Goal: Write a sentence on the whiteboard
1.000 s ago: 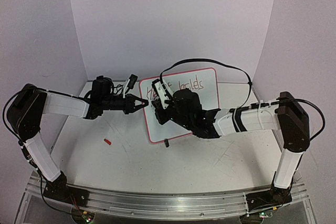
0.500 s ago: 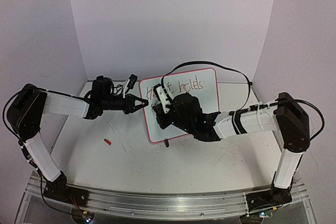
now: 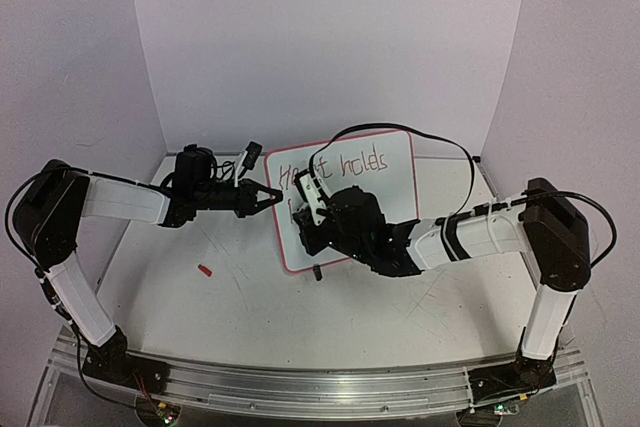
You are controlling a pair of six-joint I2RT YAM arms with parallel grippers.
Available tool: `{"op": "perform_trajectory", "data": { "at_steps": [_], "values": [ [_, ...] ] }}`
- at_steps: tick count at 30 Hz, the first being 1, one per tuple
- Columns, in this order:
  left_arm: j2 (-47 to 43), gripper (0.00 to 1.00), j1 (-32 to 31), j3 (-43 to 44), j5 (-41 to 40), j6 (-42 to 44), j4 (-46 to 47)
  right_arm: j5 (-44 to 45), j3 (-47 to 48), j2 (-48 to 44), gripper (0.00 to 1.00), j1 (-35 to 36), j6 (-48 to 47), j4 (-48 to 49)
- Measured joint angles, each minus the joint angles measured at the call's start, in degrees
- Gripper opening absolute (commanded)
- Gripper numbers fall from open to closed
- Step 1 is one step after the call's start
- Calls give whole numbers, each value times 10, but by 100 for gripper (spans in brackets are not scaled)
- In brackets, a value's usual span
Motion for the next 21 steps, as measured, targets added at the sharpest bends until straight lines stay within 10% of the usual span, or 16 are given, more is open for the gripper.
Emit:
{"op": "perform_trajectory", "data": {
  "at_steps": [21],
  "values": [
    [0,0,0,0,-2,0,0,29,29,0,0,-6,-8,1]
  ]
}}
